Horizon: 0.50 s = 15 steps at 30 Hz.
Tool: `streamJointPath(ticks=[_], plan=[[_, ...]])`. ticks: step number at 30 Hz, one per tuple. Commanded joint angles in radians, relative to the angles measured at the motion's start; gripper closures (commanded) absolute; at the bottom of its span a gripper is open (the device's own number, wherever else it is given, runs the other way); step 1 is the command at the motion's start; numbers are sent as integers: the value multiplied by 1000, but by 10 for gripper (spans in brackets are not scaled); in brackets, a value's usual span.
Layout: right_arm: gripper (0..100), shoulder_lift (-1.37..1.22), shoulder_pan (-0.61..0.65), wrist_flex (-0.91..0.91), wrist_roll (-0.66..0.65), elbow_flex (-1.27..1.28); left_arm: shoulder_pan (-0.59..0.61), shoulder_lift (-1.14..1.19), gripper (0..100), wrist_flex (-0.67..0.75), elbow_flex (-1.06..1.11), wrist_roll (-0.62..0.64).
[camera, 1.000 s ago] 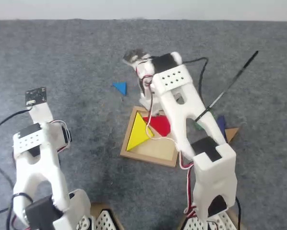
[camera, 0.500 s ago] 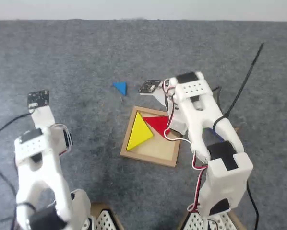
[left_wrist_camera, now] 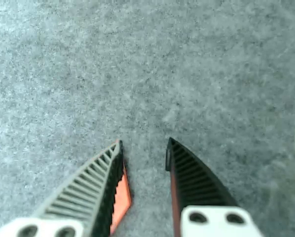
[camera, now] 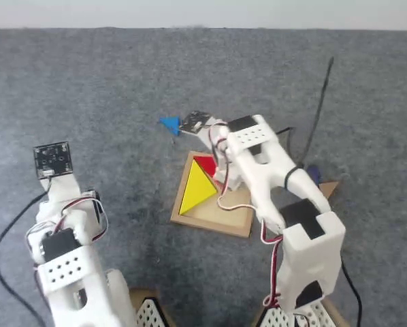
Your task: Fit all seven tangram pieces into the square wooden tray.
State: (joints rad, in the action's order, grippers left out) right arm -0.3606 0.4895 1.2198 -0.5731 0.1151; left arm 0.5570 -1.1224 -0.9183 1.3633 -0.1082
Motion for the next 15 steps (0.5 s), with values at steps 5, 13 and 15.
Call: streamJointPath(ticks=[5,13,15], plan=[[957,163,-18,166,14,-51,-5,-28,858,-9,-8,-3],[957,351,-19,107,100,-77,-5,-29,858,-9,-8,-3],[957,312,-19,-58,212,-32,-5,-29,858,-9,-8,-3]])
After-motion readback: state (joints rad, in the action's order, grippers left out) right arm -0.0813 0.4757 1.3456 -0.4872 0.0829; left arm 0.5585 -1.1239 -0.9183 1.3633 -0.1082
